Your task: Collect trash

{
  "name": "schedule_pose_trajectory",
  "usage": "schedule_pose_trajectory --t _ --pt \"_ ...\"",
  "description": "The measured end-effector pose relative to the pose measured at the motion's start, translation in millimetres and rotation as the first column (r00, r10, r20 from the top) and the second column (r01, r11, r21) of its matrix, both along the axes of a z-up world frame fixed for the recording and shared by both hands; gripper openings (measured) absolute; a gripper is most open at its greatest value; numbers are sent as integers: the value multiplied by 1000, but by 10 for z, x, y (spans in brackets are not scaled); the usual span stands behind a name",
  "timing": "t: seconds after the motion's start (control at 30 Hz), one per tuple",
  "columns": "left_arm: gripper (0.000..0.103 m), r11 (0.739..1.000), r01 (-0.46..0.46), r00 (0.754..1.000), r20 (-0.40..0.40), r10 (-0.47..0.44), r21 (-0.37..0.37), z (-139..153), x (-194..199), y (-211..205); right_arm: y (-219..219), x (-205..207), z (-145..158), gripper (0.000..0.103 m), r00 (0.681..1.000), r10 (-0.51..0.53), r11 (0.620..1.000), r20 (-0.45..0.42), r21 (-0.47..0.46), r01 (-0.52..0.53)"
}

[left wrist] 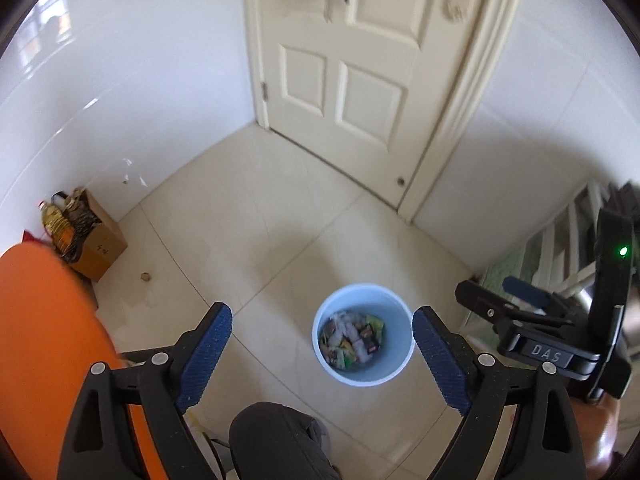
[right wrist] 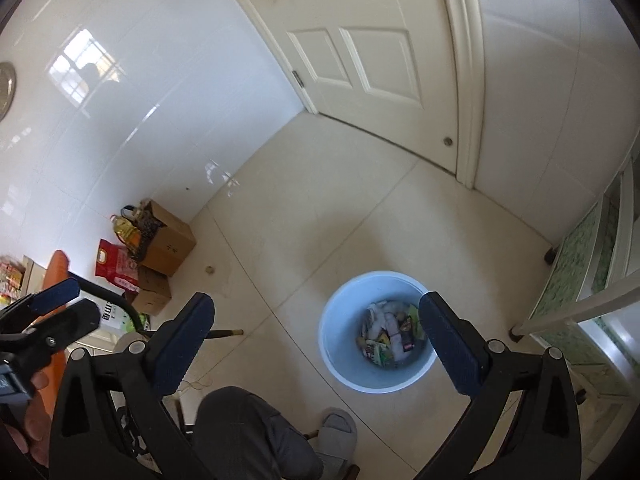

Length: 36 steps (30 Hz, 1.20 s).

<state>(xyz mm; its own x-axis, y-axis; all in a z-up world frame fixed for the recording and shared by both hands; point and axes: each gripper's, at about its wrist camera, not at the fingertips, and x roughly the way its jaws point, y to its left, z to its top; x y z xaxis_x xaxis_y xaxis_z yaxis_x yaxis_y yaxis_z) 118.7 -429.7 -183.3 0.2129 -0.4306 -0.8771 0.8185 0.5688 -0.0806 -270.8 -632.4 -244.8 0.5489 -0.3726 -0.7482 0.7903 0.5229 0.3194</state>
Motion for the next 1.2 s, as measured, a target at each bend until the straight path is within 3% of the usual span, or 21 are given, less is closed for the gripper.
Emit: schedule_pose_trajectory --t 0.27,0.43,0.63,0.9,1.13,1.2 --pt "91 973 -133 982 106 155 -187 893 -256 1451 746 321 787 103 993 98 985 59 -146 -88" --pt "96 928 -234 939 180 293 -290 1364 -643 2406 1404 605 1224 103 974 207 955 91 -236 -180" --pt "102 852 -358 845 255 470 -383 1667 -1178 3564 2419 981 1631 103 918 382 881 105 -342 -327" --pt "102 740 -507 678 325 659 -441 1633 -2060 4601 3523 1256 1868 103 857 511 785 75 -446 -429" --pt "102 654 -606 578 314 753 -453 1364 -2780 4868 4249 1337 1868 103 817 576 715 37 -507 -481" --pt "102 640 -618 561 315 766 -456 1374 -2864 4853 4407 1333 1850 103 813 582 702 22 -519 -488"
